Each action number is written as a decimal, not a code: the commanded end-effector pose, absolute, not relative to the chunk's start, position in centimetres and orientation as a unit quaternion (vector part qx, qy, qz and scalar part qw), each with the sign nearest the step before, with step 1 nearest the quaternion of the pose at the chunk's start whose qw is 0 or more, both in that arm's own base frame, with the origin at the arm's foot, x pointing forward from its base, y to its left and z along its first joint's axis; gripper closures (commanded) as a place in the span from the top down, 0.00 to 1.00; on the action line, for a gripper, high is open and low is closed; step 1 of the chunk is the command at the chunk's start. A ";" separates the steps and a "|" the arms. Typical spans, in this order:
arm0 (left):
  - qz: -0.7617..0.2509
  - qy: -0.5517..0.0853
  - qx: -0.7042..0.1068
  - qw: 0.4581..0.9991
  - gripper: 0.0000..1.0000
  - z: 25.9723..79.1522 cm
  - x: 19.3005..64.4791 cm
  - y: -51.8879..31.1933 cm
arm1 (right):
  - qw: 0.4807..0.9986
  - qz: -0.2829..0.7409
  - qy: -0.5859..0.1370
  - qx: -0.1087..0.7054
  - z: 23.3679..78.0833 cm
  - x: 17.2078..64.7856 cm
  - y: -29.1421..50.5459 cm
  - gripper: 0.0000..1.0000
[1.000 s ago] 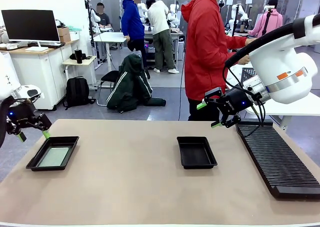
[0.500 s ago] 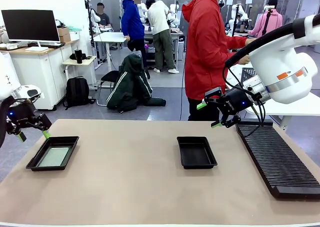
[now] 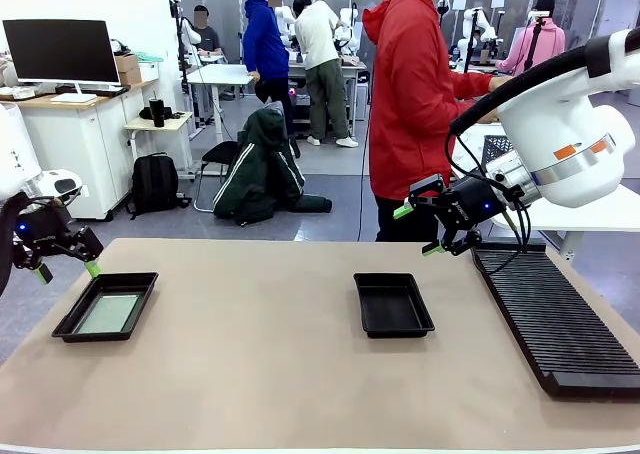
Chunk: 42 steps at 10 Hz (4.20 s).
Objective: Inspect and transfer BCBs to ESD trays.
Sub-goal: Pick up the Blank PCB from the PCB Rack and place it in the right ESD tray.
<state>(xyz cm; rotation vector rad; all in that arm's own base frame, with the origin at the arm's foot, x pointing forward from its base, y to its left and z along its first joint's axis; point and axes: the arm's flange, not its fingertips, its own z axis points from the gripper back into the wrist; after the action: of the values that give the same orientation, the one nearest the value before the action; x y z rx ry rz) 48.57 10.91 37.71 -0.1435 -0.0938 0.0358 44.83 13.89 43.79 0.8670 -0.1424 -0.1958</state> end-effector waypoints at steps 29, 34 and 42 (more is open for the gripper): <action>0.018 -0.050 -0.072 0.996 1.00 37.5 48.6 11.1 | 0.901 -0.095 -0.068 0.418 43.9 44.9 13.9 1.00; 0.018 -0.050 -0.072 0.996 1.00 37.5 48.6 11.1 | 0.901 -0.095 -0.068 0.418 43.9 44.9 13.9 1.00; 0.018 -0.050 -0.072 0.996 1.00 37.5 48.6 11.1 | 0.901 -0.095 -0.068 0.418 43.9 44.9 13.9 1.00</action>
<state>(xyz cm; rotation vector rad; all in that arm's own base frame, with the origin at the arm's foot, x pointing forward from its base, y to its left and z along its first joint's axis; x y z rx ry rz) 48.57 10.91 37.71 -0.1435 -0.0938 0.0358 44.83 13.89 43.79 0.8669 -0.1424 -0.1958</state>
